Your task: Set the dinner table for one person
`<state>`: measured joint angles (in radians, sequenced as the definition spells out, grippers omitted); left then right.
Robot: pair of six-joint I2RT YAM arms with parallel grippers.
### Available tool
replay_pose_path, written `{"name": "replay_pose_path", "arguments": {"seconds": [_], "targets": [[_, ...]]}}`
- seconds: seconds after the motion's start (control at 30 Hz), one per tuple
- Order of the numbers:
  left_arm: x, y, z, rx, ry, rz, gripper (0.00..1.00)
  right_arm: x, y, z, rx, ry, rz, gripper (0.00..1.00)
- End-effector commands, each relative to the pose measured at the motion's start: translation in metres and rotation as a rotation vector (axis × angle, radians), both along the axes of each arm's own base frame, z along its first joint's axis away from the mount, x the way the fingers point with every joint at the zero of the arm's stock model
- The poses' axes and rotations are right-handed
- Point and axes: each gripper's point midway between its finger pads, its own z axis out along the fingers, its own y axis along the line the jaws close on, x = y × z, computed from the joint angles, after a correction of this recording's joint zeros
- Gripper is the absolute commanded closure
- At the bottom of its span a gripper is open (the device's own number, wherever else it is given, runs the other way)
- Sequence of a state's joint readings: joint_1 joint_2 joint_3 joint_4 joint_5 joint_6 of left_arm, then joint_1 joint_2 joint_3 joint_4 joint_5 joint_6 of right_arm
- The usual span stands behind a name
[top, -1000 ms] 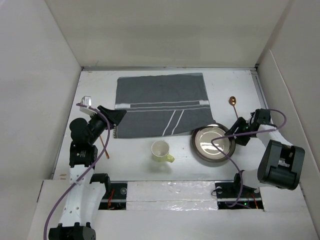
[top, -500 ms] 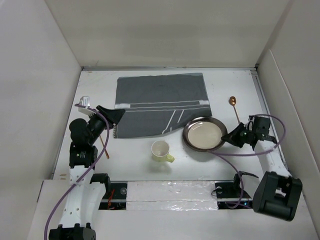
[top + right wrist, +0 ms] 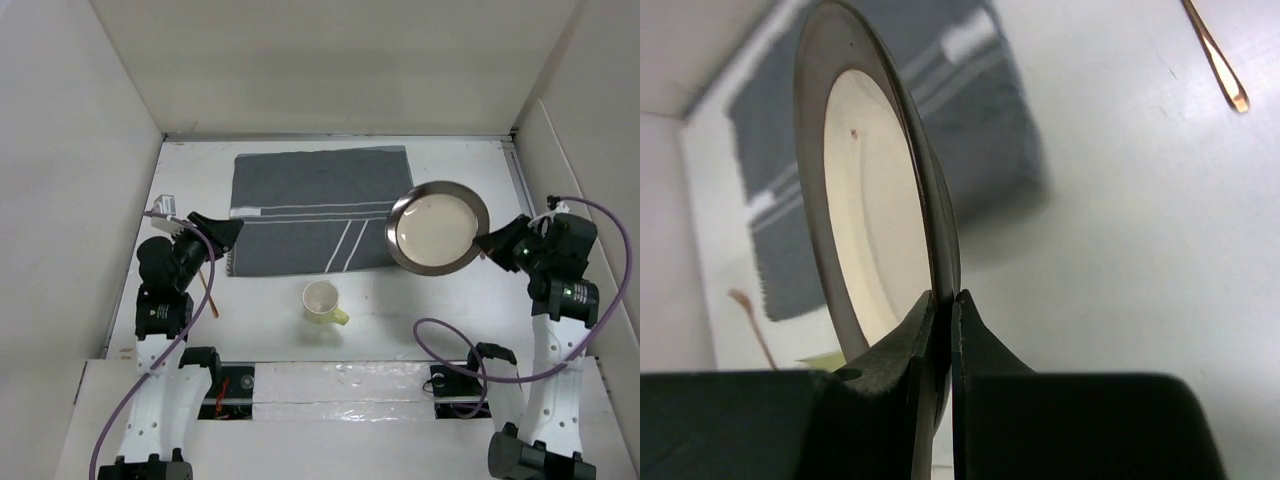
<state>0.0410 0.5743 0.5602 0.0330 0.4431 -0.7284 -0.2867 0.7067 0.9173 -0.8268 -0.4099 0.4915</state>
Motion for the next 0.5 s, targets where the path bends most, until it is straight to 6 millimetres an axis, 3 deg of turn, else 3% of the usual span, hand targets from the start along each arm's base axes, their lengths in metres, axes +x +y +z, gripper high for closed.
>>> {"name": "replay_pose_path", "arguments": {"seconds": [0.0, 0.13, 0.2, 0.23, 0.3, 0.33, 0.4, 0.43, 0.47], "targets": [[-0.001, 0.009, 0.032, 0.059, -0.082, 0.040, 0.67, 0.003, 0.028, 0.101, 0.058, -0.290, 0.133, 1.00], [-0.002, 0.011, 0.032, 0.075, -0.072, 0.049, 0.67, 0.001, 0.039, 0.153, 0.078, -0.420, 0.179, 1.00], [-0.003, 0.010, 0.035, 0.082, -0.069, 0.040, 0.67, 0.003, 0.048, 0.161, 0.132, -0.450, 0.223, 1.00], [-0.003, 0.008, 0.035, 0.093, -0.065, 0.023, 0.67, 0.007, 0.056, 0.176, 0.173, -0.514, 0.252, 1.00], [-0.007, 0.005, 0.045, 0.104, -0.075, 0.001, 0.67, 0.024, 0.062, 0.161, 0.224, -0.506, 0.252, 1.00], [-0.009, 0.003, 0.047, 0.120, -0.082, -0.016, 0.67, 0.026, 0.083, 0.170, 0.261, -0.563, 0.319, 1.00], [-0.012, 0.003, 0.052, 0.140, -0.084, -0.027, 0.67, 0.052, 0.098, 0.146, 0.294, -0.526, 0.309, 1.00], [-0.013, 0.002, 0.052, 0.154, -0.084, -0.025, 0.67, 0.060, 0.110, 0.158, 0.306, -0.597, 0.342, 1.00], [-0.014, 0.005, 0.050, 0.187, -0.086, -0.022, 0.67, 0.061, 0.135, 0.152, 0.328, -0.587, 0.404, 1.00]]}}
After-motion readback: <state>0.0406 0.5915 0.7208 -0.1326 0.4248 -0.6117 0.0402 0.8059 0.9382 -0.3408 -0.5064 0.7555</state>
